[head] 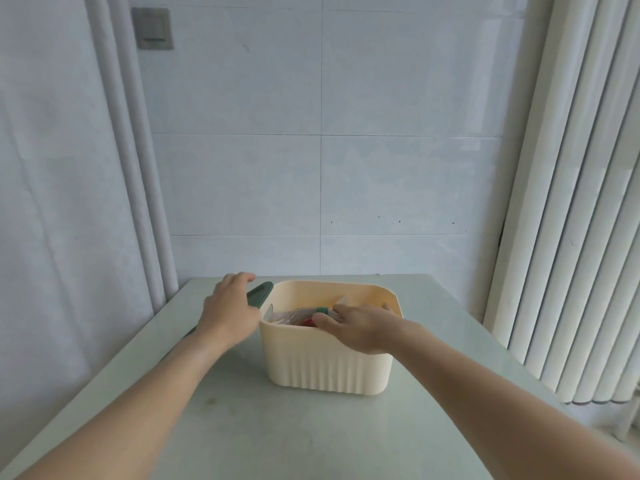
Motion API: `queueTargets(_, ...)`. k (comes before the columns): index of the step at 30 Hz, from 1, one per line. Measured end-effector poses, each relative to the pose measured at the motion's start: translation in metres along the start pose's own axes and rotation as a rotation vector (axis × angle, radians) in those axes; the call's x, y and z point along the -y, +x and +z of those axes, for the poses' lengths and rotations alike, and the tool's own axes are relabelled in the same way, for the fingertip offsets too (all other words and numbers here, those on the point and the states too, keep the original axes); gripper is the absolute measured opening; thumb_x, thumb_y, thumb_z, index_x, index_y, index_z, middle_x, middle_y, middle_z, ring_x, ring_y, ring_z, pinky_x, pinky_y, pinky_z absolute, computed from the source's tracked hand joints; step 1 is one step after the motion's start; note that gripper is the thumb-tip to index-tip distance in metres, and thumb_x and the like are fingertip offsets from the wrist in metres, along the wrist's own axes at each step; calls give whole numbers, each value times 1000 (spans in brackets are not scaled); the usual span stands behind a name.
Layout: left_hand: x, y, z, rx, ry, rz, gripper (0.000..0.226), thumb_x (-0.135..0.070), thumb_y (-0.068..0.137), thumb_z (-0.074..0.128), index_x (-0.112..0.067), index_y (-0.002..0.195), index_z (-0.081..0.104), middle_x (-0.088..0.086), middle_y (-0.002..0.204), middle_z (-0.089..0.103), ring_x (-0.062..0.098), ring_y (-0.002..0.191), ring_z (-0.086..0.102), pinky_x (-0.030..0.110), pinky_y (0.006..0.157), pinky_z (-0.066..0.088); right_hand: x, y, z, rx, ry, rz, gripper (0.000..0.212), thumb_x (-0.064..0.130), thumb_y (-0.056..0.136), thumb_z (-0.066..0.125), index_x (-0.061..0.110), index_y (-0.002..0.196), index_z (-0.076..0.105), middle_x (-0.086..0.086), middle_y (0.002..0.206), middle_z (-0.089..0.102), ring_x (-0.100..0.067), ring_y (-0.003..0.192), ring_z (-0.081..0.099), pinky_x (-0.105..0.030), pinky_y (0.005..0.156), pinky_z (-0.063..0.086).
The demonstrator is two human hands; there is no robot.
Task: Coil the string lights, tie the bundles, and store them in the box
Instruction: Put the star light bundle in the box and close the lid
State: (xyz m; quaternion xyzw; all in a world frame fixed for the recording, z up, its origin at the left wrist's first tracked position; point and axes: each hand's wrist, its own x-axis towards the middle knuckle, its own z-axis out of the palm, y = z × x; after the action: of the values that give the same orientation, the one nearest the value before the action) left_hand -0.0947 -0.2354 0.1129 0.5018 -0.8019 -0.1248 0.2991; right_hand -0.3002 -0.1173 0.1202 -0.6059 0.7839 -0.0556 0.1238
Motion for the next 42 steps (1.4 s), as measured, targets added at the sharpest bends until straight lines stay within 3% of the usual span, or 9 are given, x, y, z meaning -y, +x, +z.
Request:
queueTargets(5, 37, -17, 12, 260, 150, -148, 86, -7, 78, 54, -20, 156, 21, 9, 153, 41, 29, 137, 43, 40, 111, 39, -1, -4, -2, 30, -105, -23, 116, 90, 70, 46, 23, 158, 9, -3, 151, 43, -29, 137, 42, -46, 110, 36)
queueTargets(11, 23, -25, -9, -283, 22, -121, 46, 9, 87, 44, -9, 125, 64, 22, 100, 69, 43, 98, 63, 42, 79, 49, 1, -27, 16, -375, -165, -319, 88, 50, 89, 66, 31, 158, 14, -3, 167, 11, -22, 154, 8, -49, 125, 6)
queueTargets(16, -23, -30, -28, -480, -83, 229, 64, 24, 76, 47, -2, 132, 61, 19, 128, 65, 37, 120, 60, 42, 107, 43, 9, -50, 7, -678, 636, -198, 49, 38, 96, 61, 22, 140, 48, 6, 128, 61, -4, 109, 56, -21, 93, 42)
queueTargets(21, -84, -54, 1, -218, -2, 427, 61, 15, 86, 50, -12, 140, 55, 11, 135, 61, 32, 124, 56, 39, 104, 42, 11, -57, -26, -288, 1496, -72, 58, 33, 91, 71, 16, 136, 38, -17, 111, 70, -29, 91, 76, -45, 82, 62)
queueTargets(25, -90, -53, 22, 112, -65, 526, 51, -8, 92, 55, -20, 141, 52, -1, 134, 58, 23, 127, 53, 36, 104, 43, -9, -46, -21, -404, 1455, 136, 52, -1, 87, 67, 7, 132, 41, -22, 107, 70, -34, 88, 75, -48, 84, 61)
queueTargets(28, -79, -49, 24, 226, 28, 396, 60, -37, 92, 55, -24, 149, 41, -2, 154, 38, 18, 147, 24, 42, 122, 14, -31, -44, -18, -487, 1265, 267, 44, 2, 83, 64, -1, 126, 56, -18, 98, 75, -29, 78, 76, -44, 84, 61)
queueTargets(32, -43, -36, 21, 63, 84, 53, 50, -41, 101, 32, -24, 147, 42, 11, 155, 33, 25, 147, 19, 47, 119, 13, -39, -49, -14, -558, 750, 326, 34, 15, 88, 59, 11, 122, 60, -17, 106, 70, -25, 86, 65, -30, 69, 50)
queueTargets(36, -21, -38, 27, 20, -265, -49, 44, -32, 103, 40, -14, 143, 50, 13, 128, 59, 23, 111, 53, 31, 97, 39, -40, -41, -6, -486, 534, 255, 53, 25, 93, 56, 16, 144, 47, -10, 134, 52, -27, 118, 52, -33, 86, 48)
queueTargets(42, -26, -44, 25, -261, -441, -159, 16, -24, 95, 60, -8, 94, 62, -3, 82, 64, 14, 74, 59, 24, 58, 36, -34, -39, 2, -432, 525, 207, 59, 25, 97, 48, 15, 154, 35, -5, 104, 63, -16, 72, 55, -23, 53, 41)
